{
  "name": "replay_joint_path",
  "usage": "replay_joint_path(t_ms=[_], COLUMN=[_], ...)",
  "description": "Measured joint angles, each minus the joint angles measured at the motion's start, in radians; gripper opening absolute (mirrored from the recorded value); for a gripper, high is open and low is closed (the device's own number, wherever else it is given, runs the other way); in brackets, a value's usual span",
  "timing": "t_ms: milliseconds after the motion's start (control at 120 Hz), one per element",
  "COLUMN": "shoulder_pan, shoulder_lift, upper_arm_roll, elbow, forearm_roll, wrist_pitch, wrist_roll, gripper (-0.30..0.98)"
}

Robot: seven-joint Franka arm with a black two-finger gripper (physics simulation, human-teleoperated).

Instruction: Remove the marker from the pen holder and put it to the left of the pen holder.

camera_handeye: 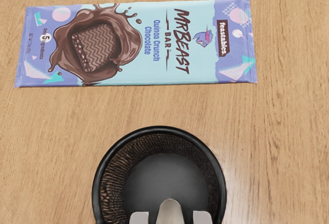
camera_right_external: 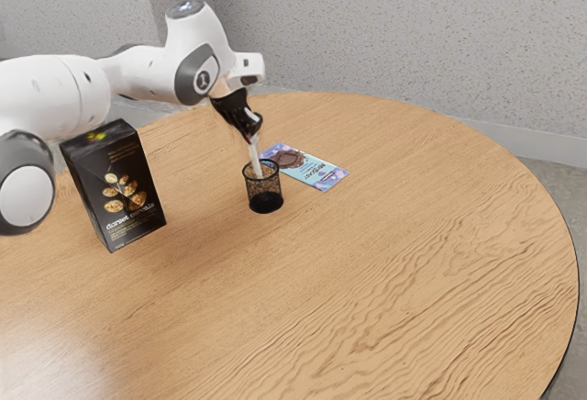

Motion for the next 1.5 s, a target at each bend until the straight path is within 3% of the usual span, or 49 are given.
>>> replay_joint_path(t_ms=[217,433,608,933,1267,1417,1467,1500], shoulder_pan=[-0.009,0.082,0.177,0.2,0.209,0.206,0.195,0.154], shoulder_lift=[-0.117,0.072,0.165,0.254,0.301,0.267,0.155,0.007], upper_arm_roll=[0.023,0.009,-0.076,-0.121,-0.122,-0.119,-0.104,-0.062], elbow=[-0.016,0.146,0.168,0.228,0.22,0.184,0.089,-0.039], forearm_roll=[0.045,0.056,0.06,0.061,0.051,0.029,0.023,0.021], wrist_pitch=[0.001,0.007,0.074,0.237,0.29,0.293,0.294,0.294], wrist_roll=[-0.015,0.006,0.03,0.063,0.089,0.107,0.112,0.114], gripper=[-0.06,-0.05,-0.05,-0.04,-0.03,0.3,0.38,0.43])
